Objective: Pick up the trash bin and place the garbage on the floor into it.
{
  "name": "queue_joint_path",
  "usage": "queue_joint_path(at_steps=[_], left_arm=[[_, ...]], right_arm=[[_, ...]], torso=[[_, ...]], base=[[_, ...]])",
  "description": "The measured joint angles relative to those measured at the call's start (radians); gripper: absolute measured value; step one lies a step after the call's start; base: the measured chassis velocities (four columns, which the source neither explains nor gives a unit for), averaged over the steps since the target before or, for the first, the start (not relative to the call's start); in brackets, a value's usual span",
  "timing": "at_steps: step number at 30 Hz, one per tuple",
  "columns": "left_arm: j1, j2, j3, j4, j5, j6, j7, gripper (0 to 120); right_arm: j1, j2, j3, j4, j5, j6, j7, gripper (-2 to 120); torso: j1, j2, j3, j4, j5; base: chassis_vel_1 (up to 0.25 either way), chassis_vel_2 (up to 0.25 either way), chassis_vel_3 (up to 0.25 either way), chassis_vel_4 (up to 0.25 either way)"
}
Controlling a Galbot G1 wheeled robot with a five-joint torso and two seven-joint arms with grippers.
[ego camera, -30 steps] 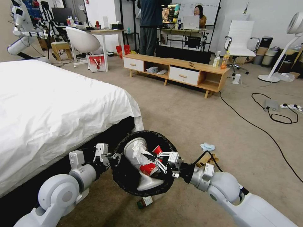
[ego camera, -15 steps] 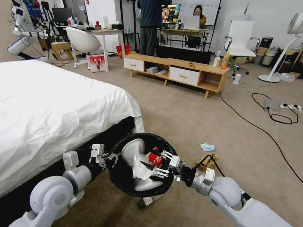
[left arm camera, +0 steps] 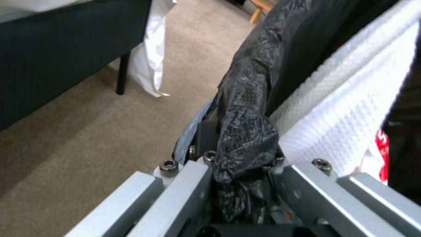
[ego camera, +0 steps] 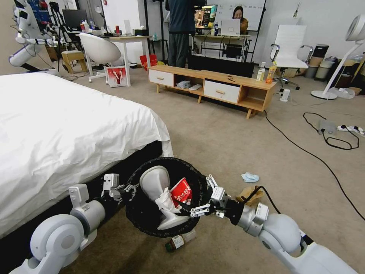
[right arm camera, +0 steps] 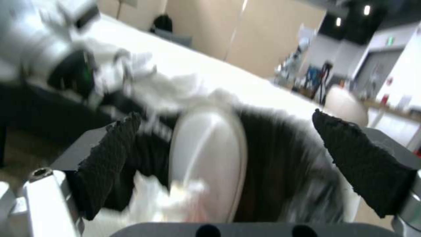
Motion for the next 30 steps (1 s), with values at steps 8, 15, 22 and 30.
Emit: queue_joint_path(at_steps=[8,15,22,30], left_arm=[[0.019,-0.015,-0.040,0.035,0.010,0.000,-0.002,2],[0.050,-0.024,-0.082,0.041,0.010,-0.004,-0.006,2],[0.079,-0.036,-0.120,0.016,0.011,-0.005,-0.019,2],[0.096,-0.046,-0.182,-0.054,0.036,0.000,-0.034,2]], right_arm=[[0.035,0.000,0.099,0.111,0.034,0.006,0.009,100],[0.065,0.009,0.228,0.155,0.097,0.023,0.064,100],[0.017,0.009,0.348,0.114,0.135,0.018,0.088,100],[-0.051,0.014,0.415,-0.006,0.050,-0.158,0.159,100]], torso=[[0.000,0.000,0.000,-0.0001,-0.0001],[0.000,0.000,0.000,0.0000,0.0000],[0.000,0.000,0.000,-0.0001,0.0001],[0.000,0.000,0.000,-0.0002,0.0000]], base=[[0.000,0.000,0.000,0.000],[0.000,0.000,0.000,0.000],[0.000,0.000,0.000,0.000],[0.000,0.000,0.000,0.000]])
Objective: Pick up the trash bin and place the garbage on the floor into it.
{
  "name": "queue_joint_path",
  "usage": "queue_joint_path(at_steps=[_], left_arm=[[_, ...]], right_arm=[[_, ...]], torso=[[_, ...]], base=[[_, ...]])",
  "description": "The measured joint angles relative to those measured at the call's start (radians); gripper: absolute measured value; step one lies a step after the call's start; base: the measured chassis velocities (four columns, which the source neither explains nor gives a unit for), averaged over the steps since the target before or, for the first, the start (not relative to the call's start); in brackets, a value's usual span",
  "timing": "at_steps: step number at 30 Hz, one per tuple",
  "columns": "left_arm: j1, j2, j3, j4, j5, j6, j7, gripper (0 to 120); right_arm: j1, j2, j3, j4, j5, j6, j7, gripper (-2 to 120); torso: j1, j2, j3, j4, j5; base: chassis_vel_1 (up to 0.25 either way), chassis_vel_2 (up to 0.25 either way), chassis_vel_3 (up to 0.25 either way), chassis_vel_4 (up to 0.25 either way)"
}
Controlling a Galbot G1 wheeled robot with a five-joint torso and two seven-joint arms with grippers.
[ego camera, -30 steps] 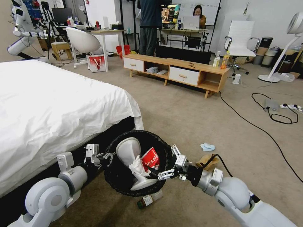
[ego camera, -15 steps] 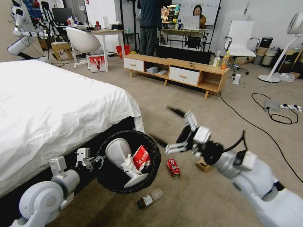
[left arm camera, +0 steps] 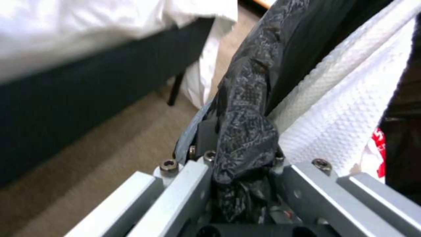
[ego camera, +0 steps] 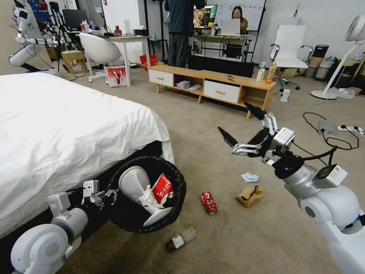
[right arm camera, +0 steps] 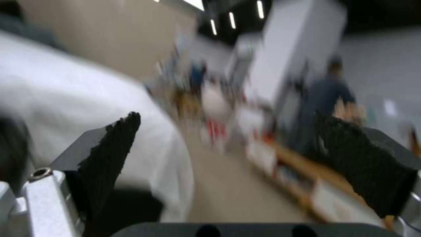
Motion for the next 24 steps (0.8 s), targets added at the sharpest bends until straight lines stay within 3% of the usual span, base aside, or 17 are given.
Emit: queue_joint_path(at_steps=[1,5,7,13,18,21,24], left_arm=[[-0.002,-0.004,-0.023,-0.014,0.001,0.006,0.000,2],[-0.008,-0.010,-0.046,-0.024,0.000,0.010,0.001,2],[-0.015,-0.017,-0.077,-0.039,-0.011,0.016,0.003,2],[-0.001,-0.028,-0.088,-0.067,-0.018,0.020,0.015,2],[0.017,-0.036,-0.086,-0.095,-0.018,0.020,0.022,2],[0.024,-0.039,-0.084,-0.106,-0.018,0.021,0.024,2],[0.031,-0.041,-0.086,-0.119,-0.018,0.022,0.030,2]], right_arm=[[-0.008,0.001,0.002,-0.021,-0.017,-0.093,0.014,100],[-0.010,0.004,-0.008,-0.044,-0.032,-0.184,0.027,100],[0.002,0.014,-0.055,-0.087,-0.058,-0.350,0.025,100],[0.058,0.034,-0.189,-0.199,-0.126,-0.485,-0.039,100],[0.135,0.051,-0.350,-0.337,-0.209,-0.481,-0.116,100],[0.184,0.068,-0.416,-0.418,-0.250,-0.431,-0.171,100],[0.296,0.095,-0.529,-0.550,-0.277,-0.308,-0.286,100]], torso=[[0.000,0.000,0.000,0.0002,0.0004],[0.000,0.000,0.000,0.0000,-0.0001],[0.000,0.000,0.000,0.0001,-0.0001],[0.000,0.000,0.000,0.0001,0.0000],[0.000,0.000,0.000,0.0004,0.0001],[0.000,0.000,0.000,0.0002,-0.0001],[0.000,0.000,0.000,0.0002,-0.0002]], base=[[0.000,0.000,0.000,0.000],[0.000,0.000,0.000,0.000],[0.000,0.000,0.000,0.000],[0.000,0.000,0.000,0.000],[0.000,0.000,0.000,0.000],[0.000,0.000,0.000,0.000],[0.000,0.000,0.000,0.000]])
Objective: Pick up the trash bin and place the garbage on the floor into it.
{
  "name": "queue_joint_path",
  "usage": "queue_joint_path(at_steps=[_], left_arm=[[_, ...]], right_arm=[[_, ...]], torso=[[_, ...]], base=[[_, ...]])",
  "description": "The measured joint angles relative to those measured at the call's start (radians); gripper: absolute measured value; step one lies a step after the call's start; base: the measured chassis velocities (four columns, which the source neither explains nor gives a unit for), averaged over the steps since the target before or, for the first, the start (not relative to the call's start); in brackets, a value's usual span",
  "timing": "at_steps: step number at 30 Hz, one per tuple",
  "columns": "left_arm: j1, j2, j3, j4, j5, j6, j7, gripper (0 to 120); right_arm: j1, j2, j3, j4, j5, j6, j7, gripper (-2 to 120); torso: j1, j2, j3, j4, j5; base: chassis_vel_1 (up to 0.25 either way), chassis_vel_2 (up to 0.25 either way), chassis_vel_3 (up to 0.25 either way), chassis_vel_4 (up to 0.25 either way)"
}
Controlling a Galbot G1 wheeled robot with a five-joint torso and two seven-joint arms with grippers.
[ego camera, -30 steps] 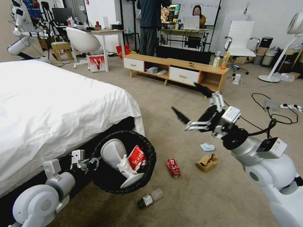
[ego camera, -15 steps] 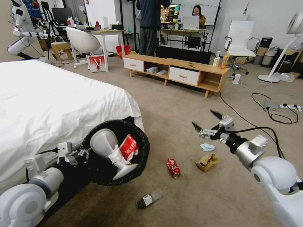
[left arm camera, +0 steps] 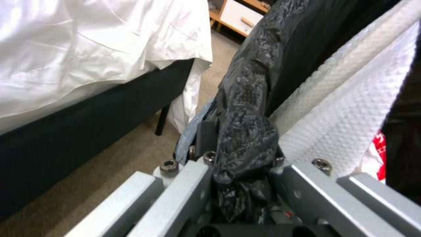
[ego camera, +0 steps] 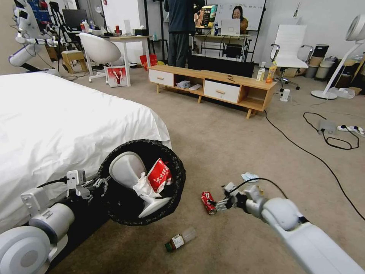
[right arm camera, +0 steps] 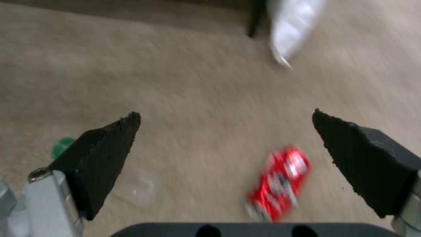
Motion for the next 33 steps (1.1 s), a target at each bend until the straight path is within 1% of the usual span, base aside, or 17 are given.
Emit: queue_joint_path(at_steps=[1,2,3,4,5,7,8,10,11,14,15,17,27,29,30,31,33], left_arm=[[0.000,0.000,0.000,0.000,0.000,0.000,0.000,2],[0.001,-0.001,-0.001,-0.001,0.000,0.000,0.001,2],[0.001,-0.001,-0.001,-0.001,0.000,0.000,0.001,2],[0.004,-0.003,-0.002,-0.003,0.000,0.000,0.002,2],[0.004,-0.003,-0.002,-0.003,0.000,0.000,0.002,2],[0.009,-0.011,-0.002,-0.008,0.004,0.000,0.005,2],[0.009,-0.011,-0.002,-0.008,0.004,0.000,0.005,2],[0.012,-0.017,0.004,-0.012,0.011,0.000,0.007,2],[0.012,-0.017,0.004,-0.012,0.011,0.000,0.007,2],[0.015,-0.029,0.019,-0.018,0.025,0.000,0.012,2],[0.015,-0.029,0.019,-0.018,0.025,0.000,0.012,2],[0.023,-0.038,0.028,-0.022,0.036,0.000,0.018,2],[0.041,-0.042,0.018,-0.027,0.039,-0.002,0.021,2],[0.045,-0.045,0.017,-0.030,0.039,-0.003,0.017,2],[0.045,-0.045,0.017,-0.030,0.039,-0.003,0.017,2],[0.049,-0.048,0.017,-0.035,0.039,-0.003,0.015,2],[0.059,-0.050,0.015,-0.045,0.038,-0.003,0.014,2]], right_arm=[[0.000,0.000,0.000,0.000,0.000,0.000,0.000,100],[0.027,0.006,-0.029,-0.026,-0.007,0.038,-0.032,100],[0.027,0.006,-0.029,-0.026,-0.007,0.038,-0.032,100],[0.069,0.014,-0.078,-0.060,-0.021,0.085,-0.071,100],[0.069,0.014,-0.078,-0.060,-0.021,0.085,-0.071,100],[0.134,0.036,-0.162,-0.115,-0.031,0.152,-0.125,100],[0.134,0.036,-0.162,-0.115,-0.031,0.152,-0.125,100],[0.169,0.059,-0.208,-0.158,-0.040,0.229,-0.148,100],[0.169,0.059,-0.208,-0.158,-0.040,0.229,-0.148,100],[0.220,0.109,-0.274,-0.233,-0.069,0.376,-0.237,100],[0.220,0.109,-0.274,-0.233,-0.069,0.376,-0.237,100],[0.252,0.163,-0.329,-0.302,-0.088,0.501,-0.347,100],[0.264,0.231,-0.389,-0.395,-0.144,0.608,-0.426,100],[0.269,0.270,-0.390,-0.451,-0.188,0.665,-0.465,100],[0.269,0.270,-0.390,-0.451,-0.188,0.665,-0.465,100],[0.272,0.292,-0.391,-0.489,-0.210,0.715,-0.479,100],[0.272,0.311,-0.397,-0.523,-0.229,0.754,-0.484,100]], torso=[[0.000,0.000,0.000,0.0000,0.0000],[0.000,0.000,0.000,0.0003,-0.0003],[0.000,0.000,0.000,0.0003,-0.0003],[0.000,0.000,0.000,0.0003,0.0002],[0.000,0.000,0.000,0.0003,0.0002],[0.000,0.000,0.000,-0.0001,-0.0001],[0.000,0.000,0.000,-0.0001,-0.0001],[0.000,0.000,0.000,-0.0001,0.0001],[0.000,0.000,0.000,-0.0001,0.0001],[0.000,0.000,0.000,-0.0001,0.0001],[0.000,0.000,0.000,-0.0001,0.0001],[0.000,0.000,0.000,0.0003,0.0002],[0.000,0.000,0.000,-0.0003,0.0000],[0.000,0.000,0.000,0.0002,0.0000],[0.000,0.000,0.000,0.0002,0.0000],[0.000,0.000,0.000,0.0001,0.0001],[0.000,0.000,0.000,0.0001,0.0000]], base=[[0.000,0.000,0.000,0.000],[0.000,0.000,0.000,0.000],[0.000,0.000,0.000,0.000],[0.000,0.000,0.000,0.000],[0.000,0.000,0.000,0.000],[0.000,0.000,0.000,0.000],[0.000,0.000,0.000,0.000],[0.000,0.000,0.000,0.000],[0.000,0.000,0.000,0.000],[0.000,0.000,0.000,0.000],[0.000,0.000,0.000,0.000],[0.000,0.000,0.000,0.000],[0.000,0.000,0.000,0.000],[0.000,0.000,0.000,0.000],[0.000,0.000,0.000,0.000],[0.000,0.000,0.000,0.000],[0.000,0.000,0.000,0.000]])
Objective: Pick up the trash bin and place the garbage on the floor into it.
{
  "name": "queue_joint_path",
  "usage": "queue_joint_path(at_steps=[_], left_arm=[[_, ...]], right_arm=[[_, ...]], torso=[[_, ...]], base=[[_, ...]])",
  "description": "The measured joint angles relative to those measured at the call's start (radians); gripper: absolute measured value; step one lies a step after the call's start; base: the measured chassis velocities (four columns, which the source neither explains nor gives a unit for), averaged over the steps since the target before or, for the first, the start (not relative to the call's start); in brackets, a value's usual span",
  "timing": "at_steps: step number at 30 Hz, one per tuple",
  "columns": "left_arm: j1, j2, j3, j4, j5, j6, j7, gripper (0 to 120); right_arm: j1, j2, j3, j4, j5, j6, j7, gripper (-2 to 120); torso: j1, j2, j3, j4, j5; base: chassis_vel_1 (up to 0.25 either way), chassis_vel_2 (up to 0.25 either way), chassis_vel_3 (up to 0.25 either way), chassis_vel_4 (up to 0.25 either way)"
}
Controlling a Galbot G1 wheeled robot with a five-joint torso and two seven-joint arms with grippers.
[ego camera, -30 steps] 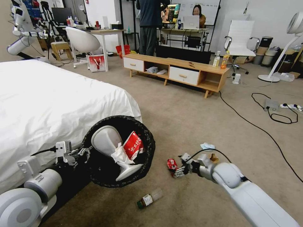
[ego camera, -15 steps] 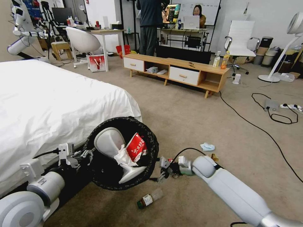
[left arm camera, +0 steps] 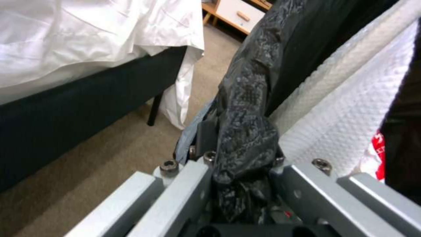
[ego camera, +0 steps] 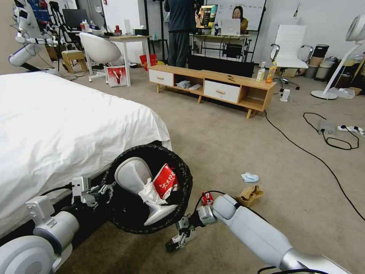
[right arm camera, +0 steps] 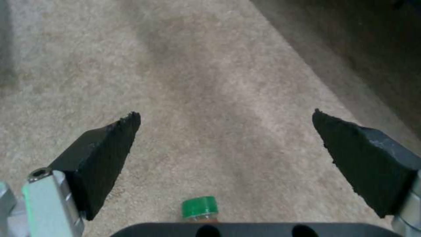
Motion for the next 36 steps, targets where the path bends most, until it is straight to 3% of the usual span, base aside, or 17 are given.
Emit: queue_joint_path(at_steps=[13,18,36], left_arm=[[0.018,0.009,-0.019,-0.011,-0.012,-0.001,0.000,2],[0.024,0.009,-0.028,-0.016,-0.016,-0.002,0.000,2],[0.039,-0.007,-0.021,-0.020,-0.008,-0.004,0.005,2]], right_arm=[[-0.037,0.018,0.025,-0.082,-0.113,0.040,-0.003,100],[-0.054,0.025,0.077,-0.162,-0.225,0.068,-0.002,100],[-0.032,0.074,0.177,-0.325,-0.337,0.095,0.011,100]], torso=[[0.000,0.000,0.000,-0.0002,0.0001],[0.000,0.000,0.000,-0.0002,0.0002],[0.000,0.000,0.000,0.0000,0.0002]], base=[[0.000,0.000,0.000,0.000],[0.000,0.000,0.000,0.000],[0.000,0.000,0.000,0.000]])
